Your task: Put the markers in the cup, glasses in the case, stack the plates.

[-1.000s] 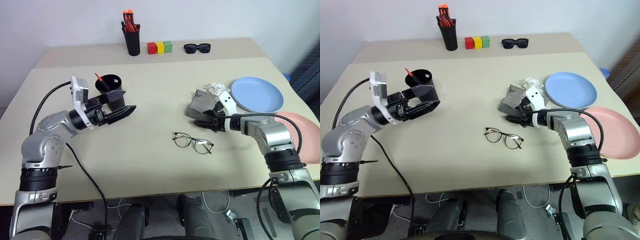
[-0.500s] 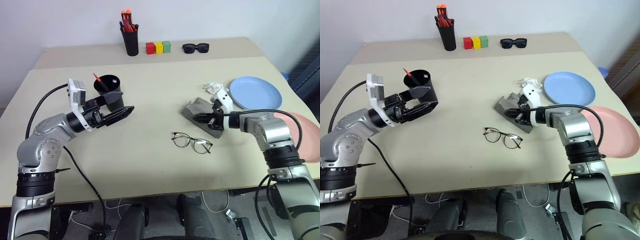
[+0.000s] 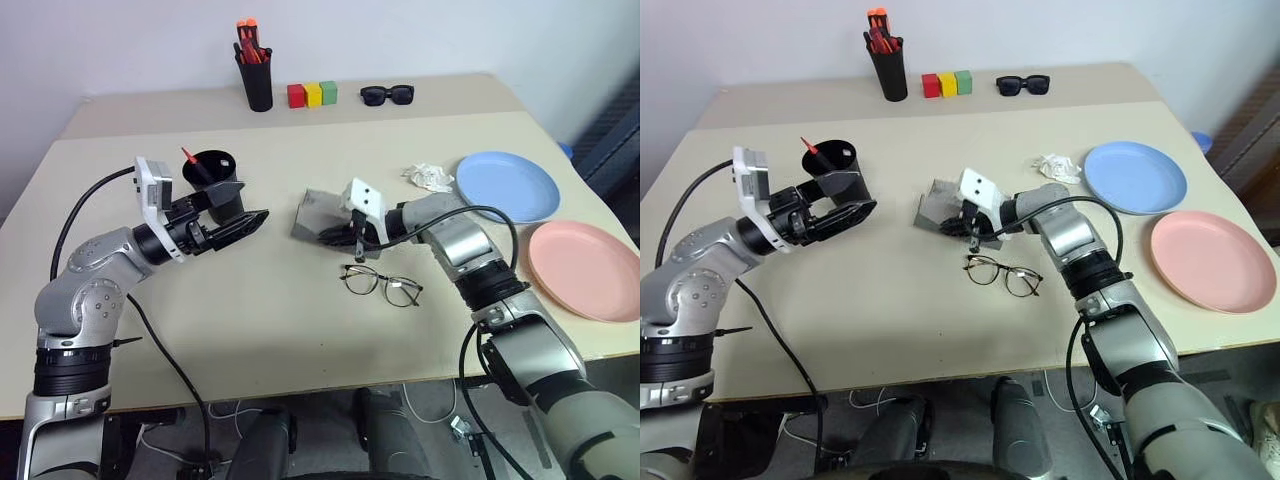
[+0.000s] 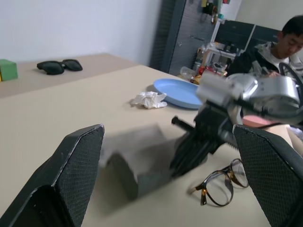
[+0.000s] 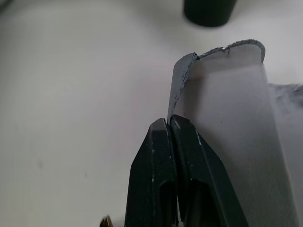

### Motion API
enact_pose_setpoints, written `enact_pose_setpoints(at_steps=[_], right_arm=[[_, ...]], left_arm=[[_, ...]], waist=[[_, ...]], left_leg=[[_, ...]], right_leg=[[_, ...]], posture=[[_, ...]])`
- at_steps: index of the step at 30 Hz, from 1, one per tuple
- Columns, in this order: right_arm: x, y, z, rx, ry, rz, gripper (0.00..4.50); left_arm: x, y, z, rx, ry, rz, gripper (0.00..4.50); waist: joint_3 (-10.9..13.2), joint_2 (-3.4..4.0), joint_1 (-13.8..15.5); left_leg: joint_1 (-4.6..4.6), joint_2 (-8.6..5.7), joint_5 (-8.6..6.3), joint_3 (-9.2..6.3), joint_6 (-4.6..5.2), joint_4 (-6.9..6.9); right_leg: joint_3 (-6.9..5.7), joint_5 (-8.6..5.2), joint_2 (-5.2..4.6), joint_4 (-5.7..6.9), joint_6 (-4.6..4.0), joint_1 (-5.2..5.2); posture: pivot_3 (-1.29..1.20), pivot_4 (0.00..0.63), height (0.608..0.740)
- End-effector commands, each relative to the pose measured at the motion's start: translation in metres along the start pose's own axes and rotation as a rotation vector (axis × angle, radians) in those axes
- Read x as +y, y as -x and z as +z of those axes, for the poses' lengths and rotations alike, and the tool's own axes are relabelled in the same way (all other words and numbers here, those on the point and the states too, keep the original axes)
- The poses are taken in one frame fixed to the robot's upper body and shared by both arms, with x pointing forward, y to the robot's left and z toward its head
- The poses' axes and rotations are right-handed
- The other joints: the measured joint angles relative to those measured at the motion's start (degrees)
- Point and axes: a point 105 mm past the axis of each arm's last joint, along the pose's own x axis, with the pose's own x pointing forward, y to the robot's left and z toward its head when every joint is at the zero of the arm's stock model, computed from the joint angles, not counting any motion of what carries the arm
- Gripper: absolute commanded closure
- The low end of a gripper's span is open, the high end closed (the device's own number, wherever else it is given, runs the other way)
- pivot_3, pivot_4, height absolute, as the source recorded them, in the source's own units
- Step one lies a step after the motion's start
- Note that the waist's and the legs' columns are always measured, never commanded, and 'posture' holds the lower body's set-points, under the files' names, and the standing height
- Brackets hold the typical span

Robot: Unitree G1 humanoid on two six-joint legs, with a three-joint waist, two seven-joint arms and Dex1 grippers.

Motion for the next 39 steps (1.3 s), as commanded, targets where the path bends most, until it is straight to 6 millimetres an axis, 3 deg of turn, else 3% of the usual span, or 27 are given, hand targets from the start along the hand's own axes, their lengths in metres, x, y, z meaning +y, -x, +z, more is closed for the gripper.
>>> enact_pose_setpoints(at_steps=[1, 15, 19, 22, 27, 29, 35, 39], right_arm=[[-0.006, -0.002, 0.016, 0.005, 0.154, 0.013, 4.46], [-0.002, 0.009, 0.014, -0.016, 0.374, 0.044, 4.46], [-0.009, 0.008, 0.018, -0.042, 0.279, 0.017, 4.46], [-0.008, 0.007, 0.019, -0.052, 0.293, 0.02, 3.62], [-0.011, 0.009, 0.021, -0.053, 0.337, -0.014, 0.99], [-0.021, 0.015, 0.031, -0.091, 0.345, -0.089, 0.05], [-0.039, 0.057, 0.063, -0.303, 0.105, -0.22, 0.05], [-0.027, 0.088, 0.059, -0.312, -0.041, -0.245, 0.05]], left_arm=[[-0.004, 0.003, 0.011, -0.034, -0.042, 0.005, 0.0], [-0.005, -0.003, 0.012, -0.038, -0.039, -0.003, 0.0], [-0.005, -0.004, 0.012, -0.04, -0.041, -0.004, 0.0], [-0.005, -0.004, 0.012, -0.04, -0.043, -0.003, 0.0], [-0.005, -0.003, 0.012, -0.04, -0.041, -0.004, 0.0], [-0.005, -0.003, 0.012, -0.039, -0.041, -0.004, 0.0], [-0.008, 0.004, 0.009, -0.017, -0.028, -0.007, 0.0], [-0.013, 0.014, 0.005, 0.042, -0.003, -0.039, 0.0]], waist=[[0.0, 0.0, -0.08], [0.0, 0.01, -0.08], [0.0, 0.01, -0.07], [0.01, 0.01, -0.07], [0.01, 0.01, -0.08], [0.01, 0.01, -0.08], [0.02, 0.03, -0.01], [0.02, 0.04, 0.27]], left_leg=[[0.0, 0.0, 0.0, 0.0, 0.0, -0.01], [0.01, 0.01, 0.0, 0.0, -0.02, -0.03], [0.02, 0.01, 0.0, 0.01, -0.03, -0.03], [0.01, 0.01, 0.0, 0.01, -0.03, -0.03], [0.02, 0.01, 0.0, 0.01, -0.03, -0.03], [0.02, 0.01, 0.0, 0.01, -0.03, -0.03], [0.01, 0.01, 0.0, 0.0, -0.03, -0.03], [-0.02, 0.01, 0.0, -0.03, -0.02, -0.07]], right_leg=[[0.0, 0.0, 0.0, 0.01, 0.0, -0.01], [0.0, 0.0, 0.01, 0.02, -0.01, -0.02], [0.01, 0.01, 0.0, 0.02, -0.02, -0.02], [0.01, 0.01, 0.0, 0.02, -0.02, -0.03], [0.0, 0.01, 0.01, 0.02, -0.02, -0.03], [0.0, 0.01, 0.01, 0.02, -0.02, -0.02], [0.01, 0.01, 0.0, 0.01, -0.03, -0.03], [0.01, 0.01, 0.0, 0.01, -0.03, -0.05]], posture=[[0.0, 0.15, 0.74], [0.0, 0.15, 0.74], [0.0, 0.15, 0.74], [0.0, 0.15, 0.74], [0.0, 0.15, 0.74], [0.0, 0.15, 0.74], [0.0, 0.15, 0.74], [0.0, 0.15, 0.74]])
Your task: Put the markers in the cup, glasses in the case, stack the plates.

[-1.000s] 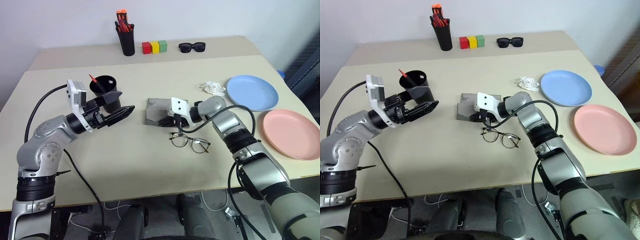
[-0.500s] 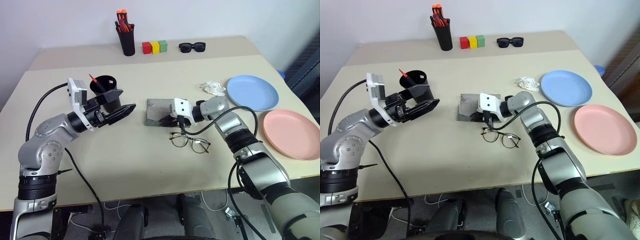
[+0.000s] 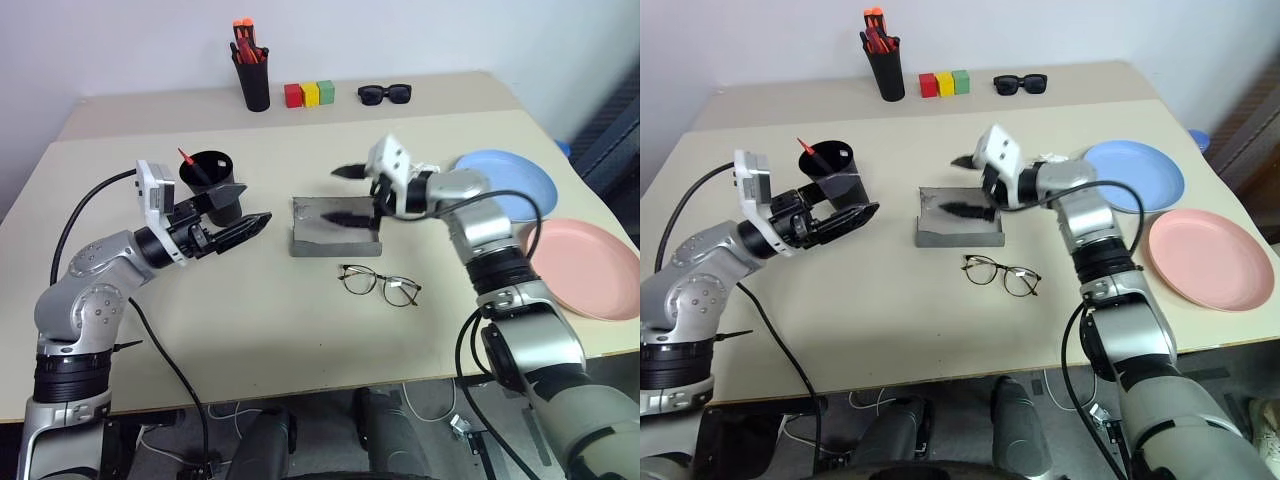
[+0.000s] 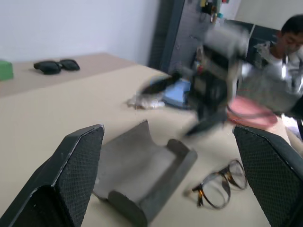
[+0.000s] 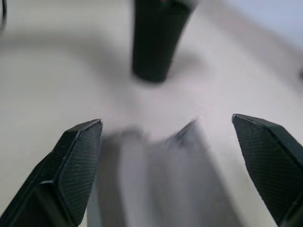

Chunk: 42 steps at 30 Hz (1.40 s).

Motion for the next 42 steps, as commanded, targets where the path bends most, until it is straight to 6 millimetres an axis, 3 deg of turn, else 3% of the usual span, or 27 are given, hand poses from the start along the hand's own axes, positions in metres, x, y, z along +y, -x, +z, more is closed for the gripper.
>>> enact_pose_setpoints(at_steps=[1, 5, 8, 15, 23, 26, 30, 35, 37, 40, 42], right_arm=[[0.013, 0.033, 0.008, 0.013, -0.11, -0.01, 0.05], [0.049, 0.058, -0.009, 0.178, -0.148, -0.001, 0.05], [0.06, 0.07, -0.026, 0.325, -0.162, -0.081, 0.05], [0.088, 0.065, -0.048, 0.485, -0.19, -0.136, 0.05], [0.088, 0.063, -0.065, 0.56, -0.178, -0.177, 0.05], [0.087, 0.064, -0.076, 0.597, -0.158, -0.176, 0.82], [0.087, 0.069, -0.084, 0.634, -0.128, -0.159, 2.82], [0.083, 0.068, -0.079, 0.622, -0.105, -0.151, 2.82], [0.083, 0.069, -0.083, 0.644, -0.081, -0.141, 3.32], [0.086, 0.07, -0.086, 0.655, -0.084, -0.115, 4.46], [0.085, 0.07, -0.085, 0.652, -0.083, -0.118, 4.46]], left_arm=[[-0.01, 0.013, 0.009, 0.03, -0.019, -0.056, 0.0], [-0.019, 0.028, 0.003, 0.105, -0.01, -0.126, 0.0], [-0.024, 0.041, -0.004, 0.184, -0.057, -0.184, 0.0], [-0.025, 0.054, -0.013, 0.262, -0.066, -0.255, 0.0], [-0.028, 0.054, -0.018, 0.259, -0.084, -0.267, 0.0], [-0.033, 0.052, -0.018, 0.249, -0.089, -0.261, 0.0], [-0.035, 0.05, -0.015, 0.244, -0.097, -0.252, 0.0], [-0.034, 0.048, -0.014, 0.241, -0.102, -0.242, 0.0], [-0.033, 0.045, -0.015, 0.235, -0.102, -0.24, 0.0], [-0.033, 0.044, -0.016, 0.231, -0.103, -0.238, 0.0], [-0.033, 0.043, -0.016, 0.228, -0.105, -0.238, 0.0]], waist=[[0.0, -0.01, 0.28], [0.02, 0.03, 0.35], [0.03, 0.05, -0.19], [0.01, 0.02, 0.13], [0.01, 0.01, 0.2], [0.01, 0.01, 0.13], [0.01, 0.0, 0.23], [0.0, -0.01, 0.16], [0.0, -0.01, 0.15], [-0.04, -0.08, 0.18], [-0.04, -0.08, 0.18]], left_leg=[[-0.01, 0.0, -0.01, -0.03, 0.01, 0.0], [-0.04, 0.0, -0.04, 0.03, 0.07, 0.0], [0.02, 0.03, -0.04, 0.13, 0.07, 0.01], [0.05, 0.1, -0.04, 0.23, 0.08, 0.06], [0.01, 0.09, -0.04, 0.22, 0.09, 0.08], [0.01, 0.09, -0.05, 0.22, 0.09, 0.08], [0.0, 0.09, -0.05, 0.21, 0.09, 0.08], [0.03, 0.09, -0.05, 0.22, 0.09, 0.08], [0.03, 0.09, -0.05, 0.22, 0.09, 0.08], [0.05, 0.09, -0.05, 0.21, 0.09, 0.08], [0.05, 0.09, -0.05, 0.2, 0.09, 0.08]], right_leg=[[-0.02, 0.0, 0.0, -0.01, 0.0, 0.01], [0.0, -0.01, -0.01, -0.04, 0.0, 0.01], [0.02, -0.06, 0.0, -0.01, -0.05, 0.01], [0.05, -0.18, 0.02, -0.02, -0.23, 0.04], [0.04, -0.1, 0.0, -0.07, -0.09, 0.03], [0.04, -0.09, 0.0, -0.08, -0.08, 0.03], [0.03, -0.09, 0.0, -0.08, -0.08, 0.03], [0.03, -0.1, 0.0, -0.07, -0.07, 0.06], [0.03, -0.09, 0.0, -0.08, -0.07, 0.06], [0.02, -0.09, 0.01, -0.07, -0.07, 0.08], [0.01, -0.09, 0.01, -0.08, -0.07, 0.09]], posture=[[0.0, 0.15, 0.74], [0.0, 0.15, 0.74], [0.0, 0.15, 0.74], [0.0, 0.15, 0.74], [0.0, 0.15, 0.74], [0.0, 0.15, 0.74], [0.0, 0.15, 0.74], [0.0, 0.15, 0.74], [0.0, 0.15, 0.74], [0.0, 0.15, 0.74], [0.0, 0.15, 0.74]])
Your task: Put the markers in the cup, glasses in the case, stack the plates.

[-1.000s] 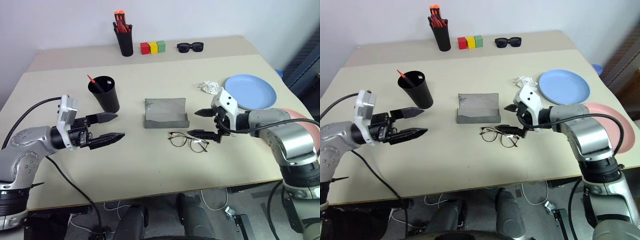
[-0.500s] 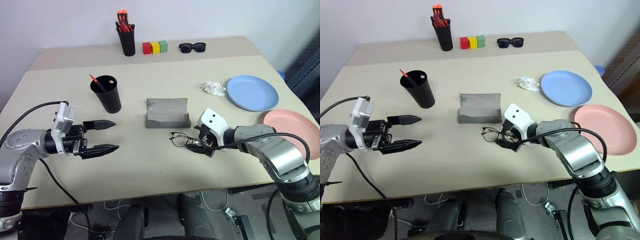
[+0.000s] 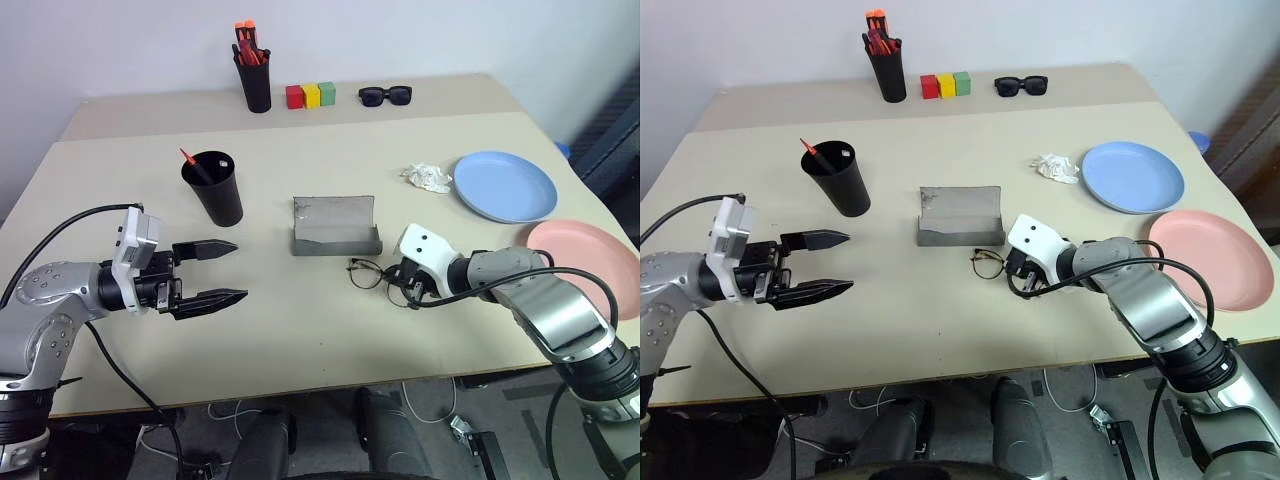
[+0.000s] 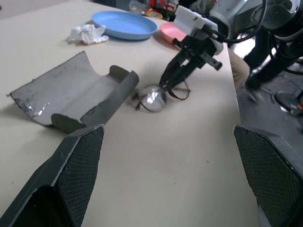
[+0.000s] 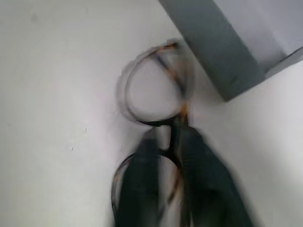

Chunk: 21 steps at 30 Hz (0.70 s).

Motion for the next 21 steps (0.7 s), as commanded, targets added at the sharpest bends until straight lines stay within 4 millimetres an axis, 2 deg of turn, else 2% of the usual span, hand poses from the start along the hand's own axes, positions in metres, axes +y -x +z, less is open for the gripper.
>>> enact_pose_setpoints(at_steps=[1, 5, 8, 11, 17, 21], right_arm=[[-0.001, 0.001, -0.001, 0.012, 0.015, 0.007, 4.46], [-0.002, 0.005, 0.002, 0.007, 0.027, 0.015, 4.46], [0.005, 0.017, 0.007, 0.002, 0.059, 0.088, 4.46], [0.015, 0.033, 0.022, -0.042, 0.07, 0.174, 4.46], [-0.023, 0.042, 0.094, -0.348, 0.171, 0.015, 4.46], [-0.036, 0.029, 0.124, -0.451, 0.351, -0.075, 4.46]], left_arm=[[0.001, -0.002, 0.007, -0.014, -0.034, -0.004, 0.0], [0.002, -0.002, 0.007, -0.017, -0.039, 0.002, 0.0], [0.003, -0.001, 0.007, -0.02, -0.042, 0.005, 0.0], [0.003, 0.001, 0.005, -0.021, -0.043, 0.007, 0.0], [0.007, 0.003, 0.003, -0.038, -0.046, 0.026, 0.0], [0.008, 0.003, 0.0, -0.045, -0.048, 0.031, 0.0]], waist=[[0.0, 0.0, 0.0], [0.0, 0.0, -0.01], [0.01, 0.01, 0.18], [0.01, 0.02, 0.21], [0.02, 0.02, -0.38], [0.0, 0.0, -0.01]], left_leg=[[0.0, 0.0, 0.0, 0.01, 0.0, 0.0], [0.0, 0.0, 0.0, 0.0, 0.0, 0.0], [-0.01, 0.0, 0.0, 0.0, 0.0, 0.0], [-0.01, 0.0, 0.0, 0.0, 0.0, 0.0], [0.06, 0.06, 0.0, 0.05, 0.01, 0.0], [-0.02, 0.04, 0.0, -0.01, 0.0, -0.01]], right_leg=[[0.0, 0.0, 0.0, 0.0, 0.0, 0.0], [0.0, 0.0, 0.0, 0.0, 0.0, 0.0], [0.0, 0.0, 0.0, 0.0, 0.0, 0.0], [0.0, 0.0, 0.0, -0.02, 0.0, 0.0], [0.02, 0.01, 0.05, 0.04, 0.0, -0.02], [-0.01, 0.02, 0.04, -0.01, 0.01, -0.02]], posture=[[0.0, 0.15, 0.74], [0.0, 0.15, 0.74], [0.0, 0.15, 0.74], [0.0, 0.15, 0.74], [0.0, 0.15, 0.74], [0.0, 0.15, 0.74]])
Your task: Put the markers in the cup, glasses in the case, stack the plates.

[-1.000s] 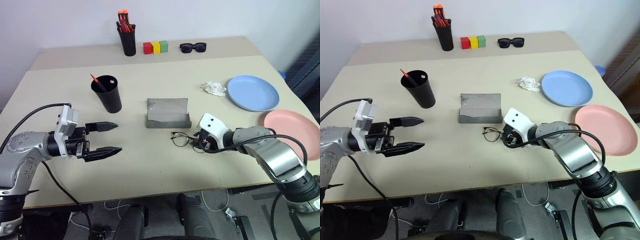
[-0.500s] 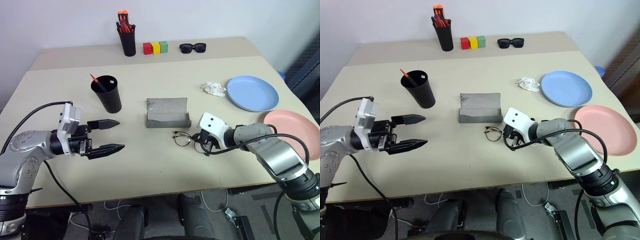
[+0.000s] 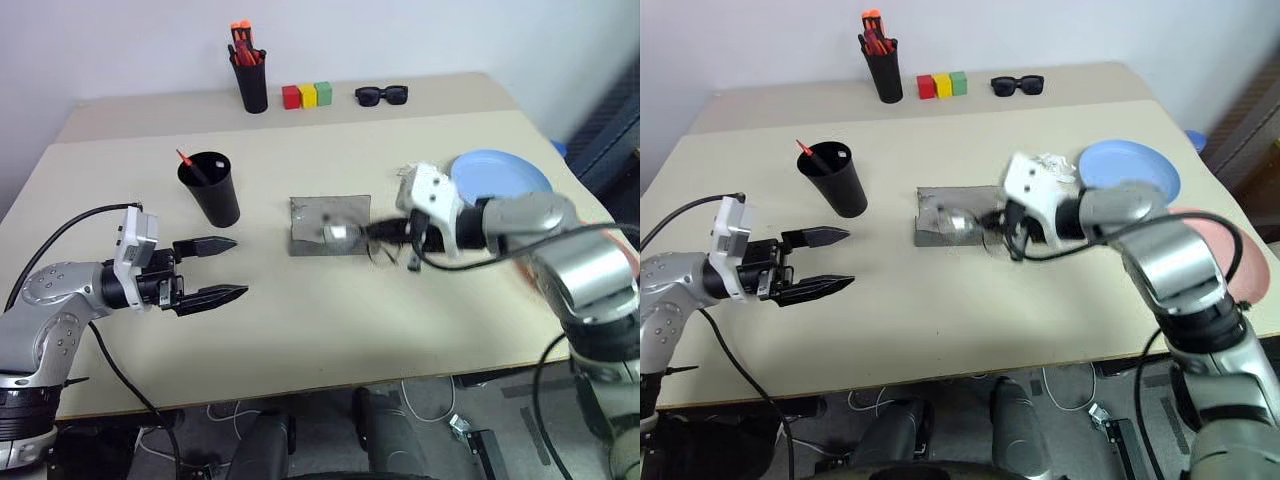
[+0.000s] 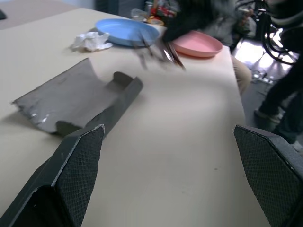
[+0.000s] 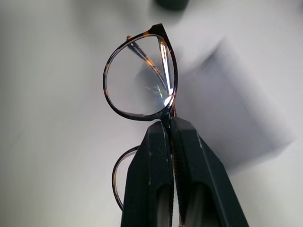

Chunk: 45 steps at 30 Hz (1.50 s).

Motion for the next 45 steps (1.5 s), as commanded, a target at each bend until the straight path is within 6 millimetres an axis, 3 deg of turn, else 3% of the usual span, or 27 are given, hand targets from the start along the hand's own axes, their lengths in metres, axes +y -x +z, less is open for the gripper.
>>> enact_pose_setpoints(at_steps=[1, 7, 10, 16, 29, 32, 39, 45], right_arm=[[-0.015, -0.018, 0.015, -0.074, 0.167, -0.06, 4.46], [-0.017, -0.068, 0.007, -0.084, 0.328, -0.062, 4.46], [-0.018, -0.08, -0.015, -0.012, 0.369, -0.048, 4.46], [-0.014, -0.085, -0.037, 0.069, 0.258, -0.009, 4.46], [0.004, -0.08, -0.046, 0.14, 0.175, 0.101, 4.46], [0.003, -0.08, -0.046, 0.135, 0.166, 0.094, 3.62], [-0.015, -0.077, -0.033, 0.096, 0.147, 0.011, 0.15], [-0.032, -0.064, -0.009, -0.011, 0.05, -0.013, 0.02]], left_arm=[[0.001, 0.001, 0.004, -0.016, -0.038, 0.002, 0.0], [-0.001, 0.001, 0.004, -0.019, -0.043, 0.003, 0.0], [-0.003, 0.002, 0.005, -0.02, -0.044, 0.013, 0.0], [-0.01, 0.002, 0.007, -0.018, -0.038, 0.034, 0.0], [-0.006, -0.007, 0.013, -0.021, -0.063, 0.036, 0.0], [-0.006, -0.008, 0.013, -0.017, -0.05, 0.037, 0.0], [-0.006, -0.01, 0.017, -0.016, -0.074, 0.05, 0.0], [-0.005, -0.012, 0.019, -0.022, -0.083, 0.06, 0.0]], waist=[[-0.01, -0.02, 0.0], [0.0, -0.01, -0.3], [0.0, 0.0, -0.21], [0.01, 0.01, -0.27], [0.02, 0.02, -0.29], [0.01, 0.02, -0.33], [0.01, 0.02, -0.29], [0.02, 0.02, -0.29]], left_leg=[[0.0, -0.02, 0.0, 0.01, 0.0, 0.0], [0.01, -0.02, 0.0, 0.02, -0.01, -0.04], [-0.02, -0.03, 0.0, -0.01, -0.01, -0.04], [-0.01, -0.04, 0.0, -0.04, -0.01, -0.06], [0.02, -0.05, 0.0, -0.05, -0.01, -0.06], [0.02, -0.04, 0.0, -0.06, -0.01, -0.06], [0.02, -0.04, 0.0, -0.06, -0.01, -0.06], [0.02, -0.04, 0.0, -0.06, -0.01, -0.06]], right_leg=[[0.0, 0.0, -0.02, -0.01, 0.0, 0.0], [0.01, 0.01, -0.02, 0.05, -0.01, -0.06], [0.01, 0.02, -0.03, 0.06, -0.02, -0.08], [0.01, 0.01, -0.02, 0.08, -0.03, -0.1], [0.01, 0.02, -0.01, 0.13, -0.03, -0.09], [0.0, 0.01, 0.0, 0.13, -0.03, -0.1], [0.01, 0.02, -0.01, 0.13, -0.03, -0.1], [0.01, 0.02, -0.01, 0.13, -0.03, -0.1]], posture=[[0.0, 0.15, 0.74], [0.0, 0.15, 0.74], [0.0, 0.15, 0.74], [0.0, 0.15, 0.74], [0.0, 0.15, 0.74], [0.0, 0.15, 0.74], [0.0, 0.15, 0.74], [0.0, 0.15, 0.74]])
